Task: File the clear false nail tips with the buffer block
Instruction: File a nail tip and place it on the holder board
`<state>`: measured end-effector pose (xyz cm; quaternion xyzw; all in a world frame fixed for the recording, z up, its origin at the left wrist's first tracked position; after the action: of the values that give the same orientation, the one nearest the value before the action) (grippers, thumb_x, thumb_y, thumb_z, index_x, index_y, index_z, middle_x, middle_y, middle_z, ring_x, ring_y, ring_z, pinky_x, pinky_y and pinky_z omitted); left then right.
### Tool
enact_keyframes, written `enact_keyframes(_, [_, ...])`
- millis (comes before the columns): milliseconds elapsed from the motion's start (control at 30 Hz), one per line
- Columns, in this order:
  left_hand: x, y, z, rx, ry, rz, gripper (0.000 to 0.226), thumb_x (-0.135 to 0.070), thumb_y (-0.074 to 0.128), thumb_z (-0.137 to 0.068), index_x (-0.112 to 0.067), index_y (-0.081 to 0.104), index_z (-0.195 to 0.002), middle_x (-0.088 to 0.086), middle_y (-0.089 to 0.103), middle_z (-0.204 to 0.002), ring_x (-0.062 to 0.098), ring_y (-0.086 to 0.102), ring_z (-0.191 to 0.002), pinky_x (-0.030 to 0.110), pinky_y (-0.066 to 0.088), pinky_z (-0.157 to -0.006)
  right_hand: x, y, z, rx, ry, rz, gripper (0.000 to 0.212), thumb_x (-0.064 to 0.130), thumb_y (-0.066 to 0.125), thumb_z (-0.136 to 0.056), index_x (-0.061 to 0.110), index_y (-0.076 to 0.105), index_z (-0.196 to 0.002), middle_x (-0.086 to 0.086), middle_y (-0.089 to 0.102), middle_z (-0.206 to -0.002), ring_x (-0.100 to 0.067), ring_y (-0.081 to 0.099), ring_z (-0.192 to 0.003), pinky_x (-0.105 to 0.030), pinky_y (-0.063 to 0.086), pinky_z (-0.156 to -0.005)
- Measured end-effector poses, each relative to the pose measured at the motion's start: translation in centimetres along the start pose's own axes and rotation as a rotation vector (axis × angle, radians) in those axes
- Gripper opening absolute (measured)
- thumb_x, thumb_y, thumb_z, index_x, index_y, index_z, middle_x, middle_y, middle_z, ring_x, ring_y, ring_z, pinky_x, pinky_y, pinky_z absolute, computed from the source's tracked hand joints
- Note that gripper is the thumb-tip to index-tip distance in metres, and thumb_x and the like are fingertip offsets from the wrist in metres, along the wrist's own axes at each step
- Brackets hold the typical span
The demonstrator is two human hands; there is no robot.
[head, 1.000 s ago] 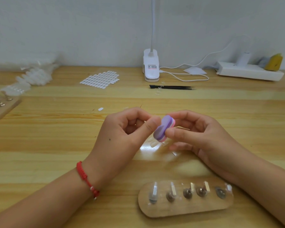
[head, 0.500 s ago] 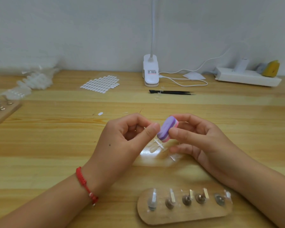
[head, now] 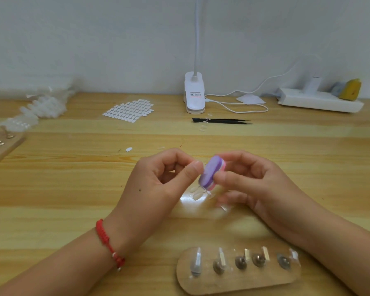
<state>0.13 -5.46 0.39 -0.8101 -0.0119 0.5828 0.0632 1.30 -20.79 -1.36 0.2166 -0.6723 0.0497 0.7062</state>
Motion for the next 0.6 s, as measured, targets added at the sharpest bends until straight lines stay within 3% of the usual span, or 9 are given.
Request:
enact_keyframes(67, [0.0,0.0,0.1,0.003,0.0,0.001,0.025,-0.032,0.062,-0.072,-0.007,0.065,-0.071,-0.014,0.043,-0.048,0.001,0.03,-0.04,0.009,0.025,-0.042,0.1,-0.5,0.0,-0.039,0.0,-0.076,0.026,0.012,0.083,-0.061,0.02,0.078,-0.086,-0.009,0.074,-0.085,-0.016,0.072,-0.074,-0.022,0.056,-0.056])
enact_keyframes(200, [0.0,-0.1,0.1,-0.001,0.02,-0.018,0.021,-0.028,0.064,-0.078,-0.01,0.063,-0.069,-0.015,0.046,-0.049,0.001,0.033,-0.039,0.008,0.027,-0.043,0.0,0.4,0.1,0.033,0.002,0.034,0.028,0.012,0.083,-0.061,0.02,0.077,-0.087,-0.007,0.074,-0.088,-0.018,0.073,-0.075,-0.023,0.055,-0.057])
enact_keyframes(333, [0.0,0.0,0.1,-0.008,0.013,-0.015,0.024,-0.031,0.065,-0.076,-0.008,0.064,-0.069,-0.015,0.045,-0.048,0.002,0.031,-0.039,0.008,0.026,-0.043,0.1,-0.5,0.0,-0.053,0.007,-0.092,0.03,0.012,0.083,-0.057,0.018,0.078,-0.086,-0.009,0.074,-0.085,-0.016,0.072,-0.073,-0.022,0.055,-0.056])
enact_keyframes(467, [0.2,-0.3,-0.2,-0.048,-0.005,0.007,0.023,-0.031,0.059,-0.074,-0.009,0.063,-0.07,-0.018,0.047,-0.043,-0.003,0.041,-0.038,0.004,0.029,-0.044,-0.1,0.6,0.3,0.047,0.017,0.034,0.029,0.009,0.08,-0.063,0.017,0.078,-0.091,-0.007,0.075,-0.089,-0.017,0.072,-0.075,-0.022,0.055,-0.057])
enact_keyframes(600, [0.3,-0.1,-0.2,-0.006,-0.01,0.023,0.021,-0.031,0.069,-0.077,-0.012,0.063,-0.069,-0.018,0.047,-0.047,-0.002,0.037,-0.038,0.005,0.028,-0.043,0.0,-0.4,0.1,-0.064,0.027,-0.107,0.035,0.015,0.08,-0.06,0.012,0.077,-0.095,-0.008,0.074,-0.086,-0.013,0.071,-0.072,-0.02,0.054,-0.053])
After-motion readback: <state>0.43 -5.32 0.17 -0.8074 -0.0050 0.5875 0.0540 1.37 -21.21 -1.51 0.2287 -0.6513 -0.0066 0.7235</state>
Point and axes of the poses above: each hand's wrist, its own z-axis away from the middle knuckle, its own y-axis out of the palm, x = y × z, the point moved 5 cm from there along -z, towards the middle knuckle
